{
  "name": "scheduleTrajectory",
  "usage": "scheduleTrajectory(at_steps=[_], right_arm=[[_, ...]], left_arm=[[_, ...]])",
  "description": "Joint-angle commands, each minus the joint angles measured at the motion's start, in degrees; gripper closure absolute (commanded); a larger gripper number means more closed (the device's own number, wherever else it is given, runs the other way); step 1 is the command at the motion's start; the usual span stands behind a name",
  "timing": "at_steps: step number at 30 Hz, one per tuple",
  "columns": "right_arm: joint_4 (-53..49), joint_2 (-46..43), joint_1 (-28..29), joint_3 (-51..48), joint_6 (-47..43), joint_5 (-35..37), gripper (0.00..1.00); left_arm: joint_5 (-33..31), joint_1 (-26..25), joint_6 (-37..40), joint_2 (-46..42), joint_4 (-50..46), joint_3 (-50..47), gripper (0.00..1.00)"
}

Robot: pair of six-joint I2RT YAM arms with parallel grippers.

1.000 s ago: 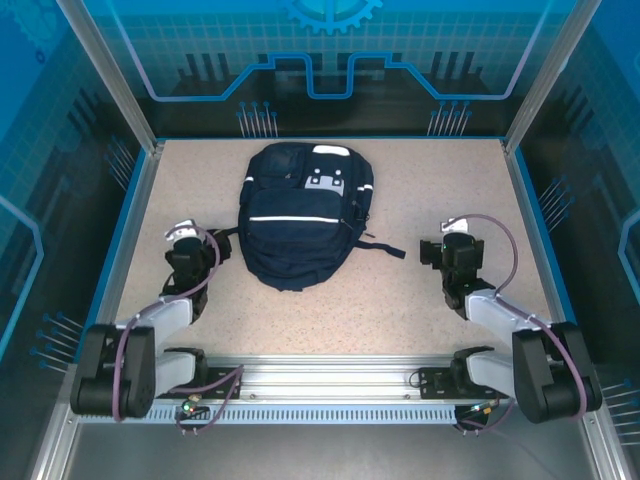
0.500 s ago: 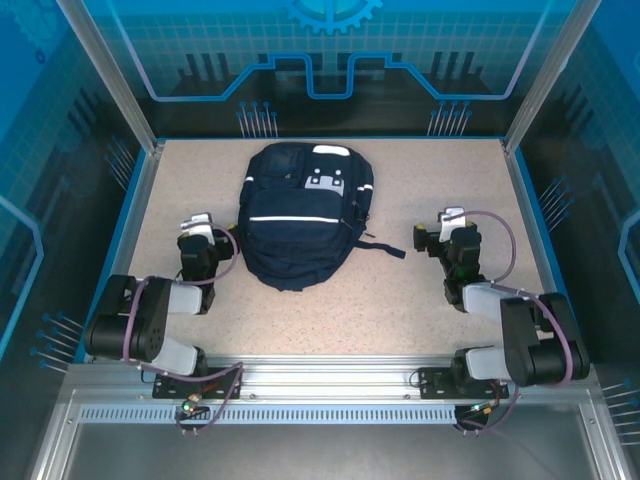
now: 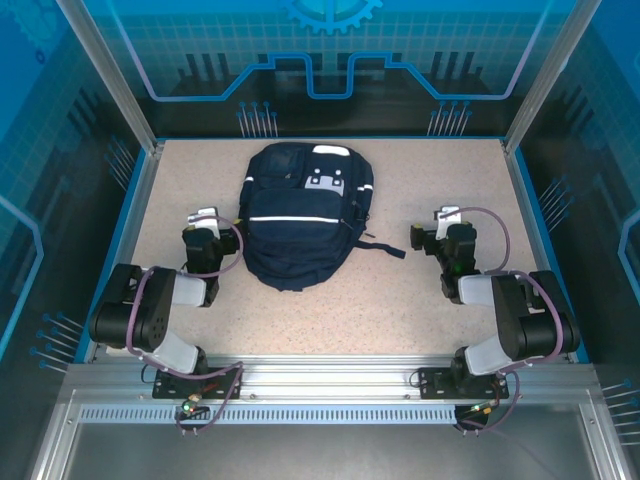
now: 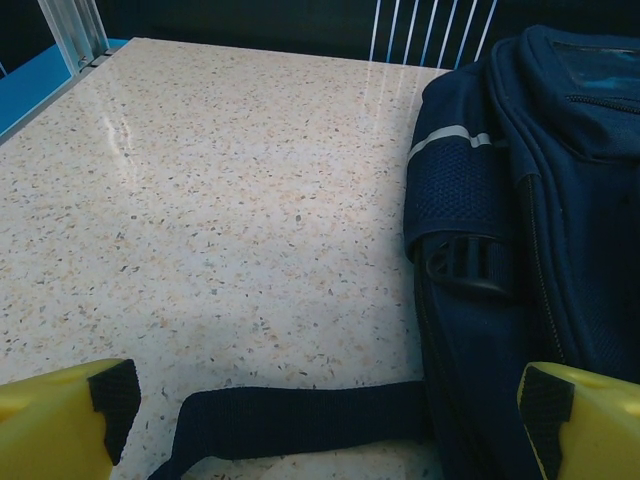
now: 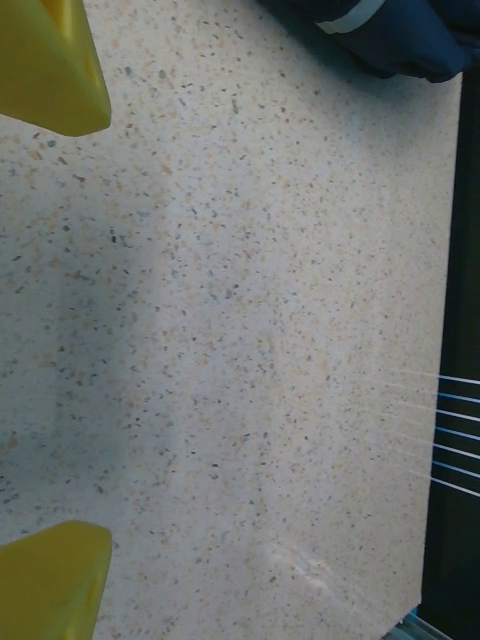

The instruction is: Pack books, pencil case, and school supplies into a backpack

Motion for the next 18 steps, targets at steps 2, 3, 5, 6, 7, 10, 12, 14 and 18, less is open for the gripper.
scheduleTrajectory(at_steps=[2,3,5,6,7,10,12,14,18], right_arm=[[1.0,0.6,0.5,1.0,0.4,1.5,0.00],[0.9,0.6,0.5,1.1,0.4,1.5,0.00],[1.0,0.6,0.5,1.0,0.4,1.5,0.00],[0.9,0.6,0.5,1.0,0.4,1.5,0.00],[1.0,0.6,0.5,1.0,0.4,1.5,0.00],[1.0,0.6,0.4,1.0,0.4,1.5,0.00],[1.0,0.6,0.5,1.0,0.4,1.5,0.00],[1.0,0.6,0.5,1.0,0.4,1.5,0.00],[4.3,0.2,0.5,-1.0,-1.8,-4.1,0.00]], left_arm=[[0.4,-0.3,1.7,0.3,1.2,0.9,0.01],[1.4,-0.3,2.0,0.4,0.6,1.2,0.01],[1.4,-0.3,2.2,0.3,1.0,1.0,0.01],[1.3,-0.5,2.3,0.3,1.2,0.9,0.01],[1.0,-0.8,2.7,0.5,1.6,0.8,0.01],[1.0,-0.9,2.7,0.5,1.2,1.0,0.01],[1.0,-0.9,2.6,0.4,0.9,1.1,0.01],[1.1,-0.6,2.2,0.3,0.5,1.2,0.01],[0.0,-0.4,1.8,0.3,1.0,1.0,0.01]])
